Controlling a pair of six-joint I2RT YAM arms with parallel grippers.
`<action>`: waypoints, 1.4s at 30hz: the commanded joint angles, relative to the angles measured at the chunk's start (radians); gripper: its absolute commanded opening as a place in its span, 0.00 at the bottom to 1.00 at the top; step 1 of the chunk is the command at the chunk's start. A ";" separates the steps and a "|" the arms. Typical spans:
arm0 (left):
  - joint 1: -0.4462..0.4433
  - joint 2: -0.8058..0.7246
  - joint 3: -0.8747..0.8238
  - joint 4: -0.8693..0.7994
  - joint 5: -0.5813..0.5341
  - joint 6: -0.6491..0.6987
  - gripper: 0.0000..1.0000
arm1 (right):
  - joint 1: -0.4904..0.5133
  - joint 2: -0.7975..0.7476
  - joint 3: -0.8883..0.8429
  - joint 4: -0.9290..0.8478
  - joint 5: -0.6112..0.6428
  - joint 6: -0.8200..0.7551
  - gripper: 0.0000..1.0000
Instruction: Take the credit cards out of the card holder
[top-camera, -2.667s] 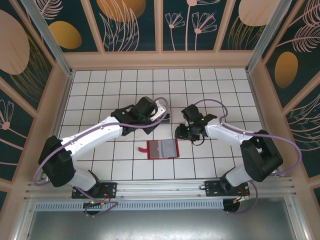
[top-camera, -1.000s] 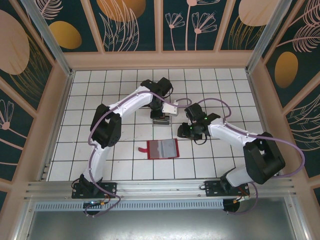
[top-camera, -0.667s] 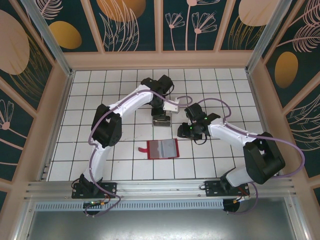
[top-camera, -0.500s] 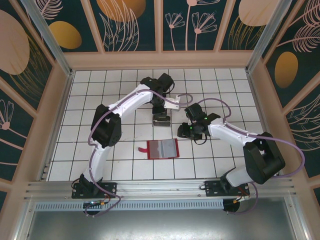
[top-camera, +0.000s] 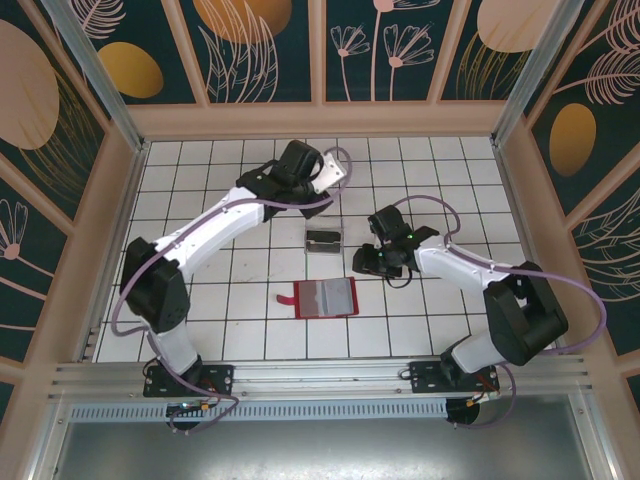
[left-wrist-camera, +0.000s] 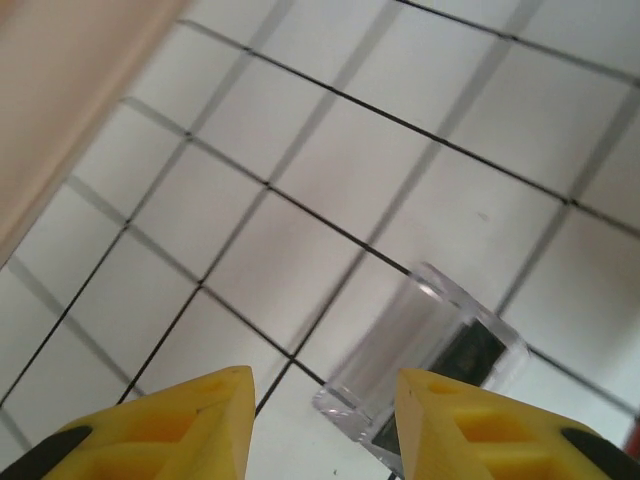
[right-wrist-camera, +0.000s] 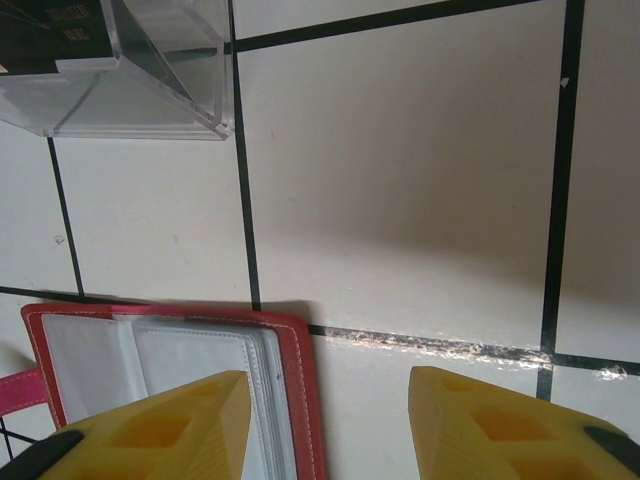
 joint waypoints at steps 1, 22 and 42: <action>0.007 -0.072 -0.040 0.096 -0.133 -0.274 0.41 | -0.006 0.019 -0.005 0.023 -0.029 -0.015 0.46; -0.245 -0.058 -0.212 -0.131 -0.108 -1.039 0.31 | -0.045 0.002 -0.049 0.022 -0.028 -0.054 0.46; -0.447 0.153 -0.225 -0.154 -0.099 -1.428 0.35 | -0.270 -0.037 -0.160 0.108 -0.167 -0.177 0.46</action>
